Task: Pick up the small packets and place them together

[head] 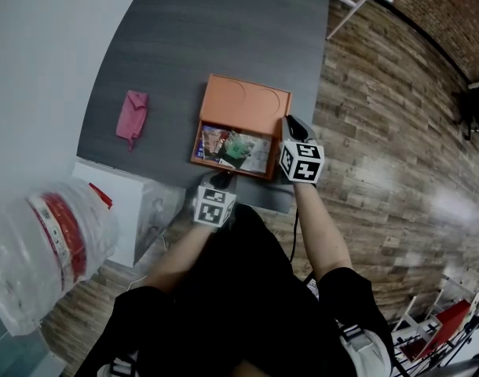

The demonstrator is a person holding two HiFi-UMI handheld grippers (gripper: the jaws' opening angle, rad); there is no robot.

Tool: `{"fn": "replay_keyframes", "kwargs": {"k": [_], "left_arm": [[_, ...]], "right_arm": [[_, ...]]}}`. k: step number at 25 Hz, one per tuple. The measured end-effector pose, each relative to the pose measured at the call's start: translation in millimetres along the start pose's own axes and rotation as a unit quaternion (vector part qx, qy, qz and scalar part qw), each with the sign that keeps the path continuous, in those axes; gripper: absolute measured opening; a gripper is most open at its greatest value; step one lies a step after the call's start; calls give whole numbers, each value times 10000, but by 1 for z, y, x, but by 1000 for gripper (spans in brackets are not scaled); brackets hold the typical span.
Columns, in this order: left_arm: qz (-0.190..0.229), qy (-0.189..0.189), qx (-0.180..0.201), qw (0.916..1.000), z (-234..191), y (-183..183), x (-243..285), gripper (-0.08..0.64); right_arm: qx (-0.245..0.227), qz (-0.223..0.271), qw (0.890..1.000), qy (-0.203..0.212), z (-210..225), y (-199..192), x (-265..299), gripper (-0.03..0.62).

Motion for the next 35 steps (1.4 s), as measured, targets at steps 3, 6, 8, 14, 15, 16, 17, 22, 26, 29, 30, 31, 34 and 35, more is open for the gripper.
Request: {"fn": "replay_keyframes", "kwargs": {"k": [3, 6, 8, 14, 15, 16, 17, 22, 26, 29, 30, 31, 34, 35], "left_arm": [[-33, -14, -10, 10000, 0, -1, 2, 71], [-138, -55, -35, 9999, -2, -2, 0, 94], [-209, -71, -29, 9998, -4, -4, -2, 152], [-15, 87, -262, 9996, -23, 20, -24, 166], [69, 128, -300, 9994, -26, 26, -30, 166], [160, 168, -343, 9991, -30, 31, -36, 167], [261, 205, -388, 9987, -33, 37, -41, 166], [968, 287, -424, 9940, -46, 84, -61, 166], [1691, 212, -197, 9852, -52, 137, -67, 166], [2272, 120, -32, 9738, -51, 172, -79, 159], [2427, 86, 60, 9701, -51, 180, -82, 150], [2548, 51, 154, 9669, -51, 187, -84, 141], [2740, -67, 253, 9614, -53, 200, -84, 138], [2778, -101, 241, 9603, -53, 202, -84, 137]], "right_arm": [[-24, -30, 10000, -3, 0, 0, 1, 31], [-45, -57, 10000, 4, -1, 0, 2, 32], [-58, -70, 10000, 9, 0, 0, 2, 32], [-24, -67, 9999, 151, -4, 4, 0, 71], [-19, -13, 9998, 179, -5, 6, -2, 72], [-15, 60, 9998, 198, -7, 10, -5, 72], [-9, 138, 9997, 217, -9, 14, -9, 72], [54, 484, 9980, 412, -20, 38, -30, 71], [57, 653, 9961, 592, -28, 52, -46, 61], [1, 778, 9944, 711, -32, 63, -59, 58], [-12, 834, 9937, 744, -32, 66, -63, 57], [-24, 894, 9928, 793, -33, 70, -66, 53], [-116, 974, 9883, 1165, -46, 75, -71, 32], [-180, 940, 9864, 1339, -54, 71, -73, 23]]}}
Point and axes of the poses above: the fingertips, and each gripper's own axes: x forward along the fingers, z to its right, y out of its top, the point moved 1 cm from there along -x, backward along the fingers, and after that the axes turned 12 degrees about z, right-handed, at the moved point
